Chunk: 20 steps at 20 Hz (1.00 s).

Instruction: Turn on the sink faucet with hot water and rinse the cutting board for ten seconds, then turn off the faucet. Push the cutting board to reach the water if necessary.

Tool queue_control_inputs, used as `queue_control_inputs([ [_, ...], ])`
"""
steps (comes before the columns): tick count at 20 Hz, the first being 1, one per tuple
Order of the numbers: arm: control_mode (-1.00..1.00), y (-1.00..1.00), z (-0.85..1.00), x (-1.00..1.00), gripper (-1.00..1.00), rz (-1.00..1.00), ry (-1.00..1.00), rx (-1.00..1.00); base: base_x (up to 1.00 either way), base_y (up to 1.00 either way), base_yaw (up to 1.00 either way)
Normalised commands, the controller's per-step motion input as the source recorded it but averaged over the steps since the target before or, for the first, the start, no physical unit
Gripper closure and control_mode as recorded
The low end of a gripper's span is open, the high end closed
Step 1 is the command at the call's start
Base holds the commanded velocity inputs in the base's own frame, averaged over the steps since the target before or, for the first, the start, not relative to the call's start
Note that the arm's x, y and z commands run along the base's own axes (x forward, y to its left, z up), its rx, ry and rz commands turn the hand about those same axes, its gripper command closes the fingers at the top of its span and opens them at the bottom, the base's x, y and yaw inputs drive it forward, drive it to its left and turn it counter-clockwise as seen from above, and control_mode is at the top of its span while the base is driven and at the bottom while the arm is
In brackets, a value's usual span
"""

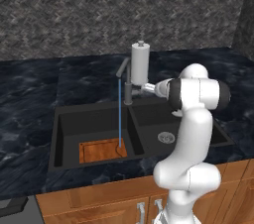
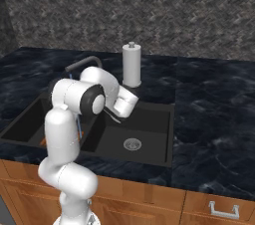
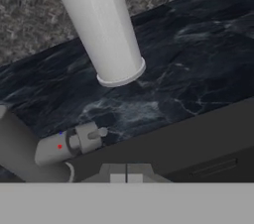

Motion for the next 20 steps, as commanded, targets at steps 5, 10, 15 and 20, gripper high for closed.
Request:
queue_control_inputs([
  [5, -1.00, 0.00, 0.00, -0.18, 1.00, 0.00, 0.02, 0.00, 0.00, 0.00, 0.00],
  [10, -1.00, 0.00, 0.00, -0.05, 1.00, 0.00, 0.00, 0.00, 0.00, 0.00, 0.00],
  [15, -1.00, 0.00, 0.00, -0.02, 1.00, 0.00, 0.00, 0.00, 0.00, 0.00, 0.00],
  [20, -1.00, 0.00, 0.00, 0.00, 1.00, 0.00, 0.00, 0.00, 0.00, 0.00, 0.00],
])
